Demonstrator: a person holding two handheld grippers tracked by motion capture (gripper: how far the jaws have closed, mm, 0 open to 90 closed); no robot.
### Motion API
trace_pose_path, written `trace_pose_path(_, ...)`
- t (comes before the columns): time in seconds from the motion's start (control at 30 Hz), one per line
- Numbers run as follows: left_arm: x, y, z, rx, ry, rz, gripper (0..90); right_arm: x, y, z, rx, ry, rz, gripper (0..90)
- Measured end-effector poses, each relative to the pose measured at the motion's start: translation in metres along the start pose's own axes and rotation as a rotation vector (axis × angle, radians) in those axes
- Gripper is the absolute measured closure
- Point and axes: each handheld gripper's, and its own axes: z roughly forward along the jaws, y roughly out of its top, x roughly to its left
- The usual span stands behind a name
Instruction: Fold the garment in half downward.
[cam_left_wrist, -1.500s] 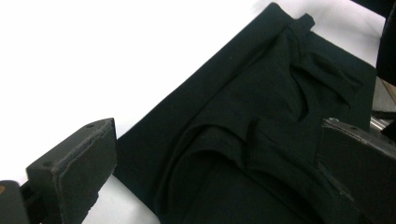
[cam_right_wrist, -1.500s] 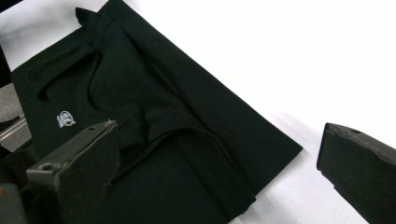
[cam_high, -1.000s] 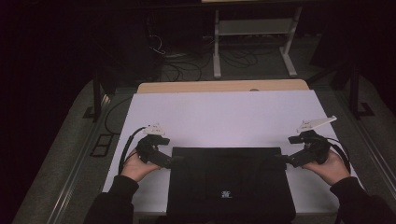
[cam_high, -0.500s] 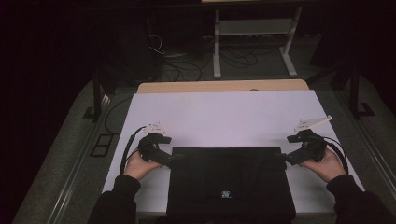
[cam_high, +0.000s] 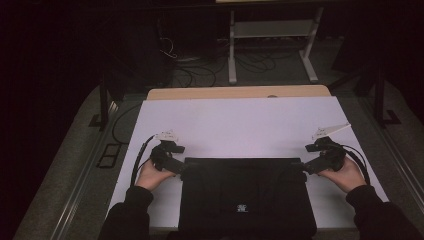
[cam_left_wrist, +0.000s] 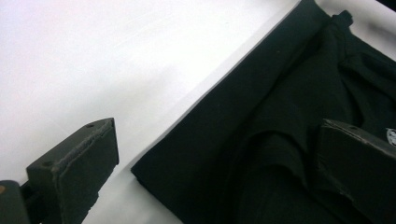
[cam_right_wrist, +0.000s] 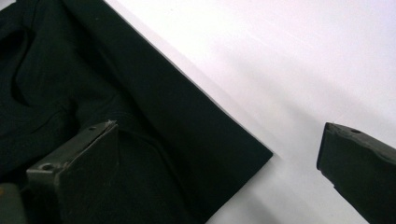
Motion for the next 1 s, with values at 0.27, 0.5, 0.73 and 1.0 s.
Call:
trace_pose_path(0.27, 0.009, -0.004, 0.004, 0.017, 0.015, -0.030, 0.0, -0.005, -0.001, 0.005, 0.016, 0.002, 0.015, 0.0)
trace_pose_path(0.5, 0.016, -0.006, 0.006, 0.030, 0.006, -0.064, 0.0, -0.011, -0.001, 0.011, 0.030, 0.015, 0.022, 2.8)
trace_pose_path(0.73, 0.019, -0.007, 0.007, 0.021, 0.014, -0.070, 7.1, -0.014, -0.002, 0.016, 0.039, 0.024, 0.023, 9.5)
trace_pose_path(1.0, 0.017, -0.008, 0.010, 0.039, 0.025, -0.037, 19.7, -0.020, -0.004, 0.018, 0.047, 0.032, 0.035, 17.9)
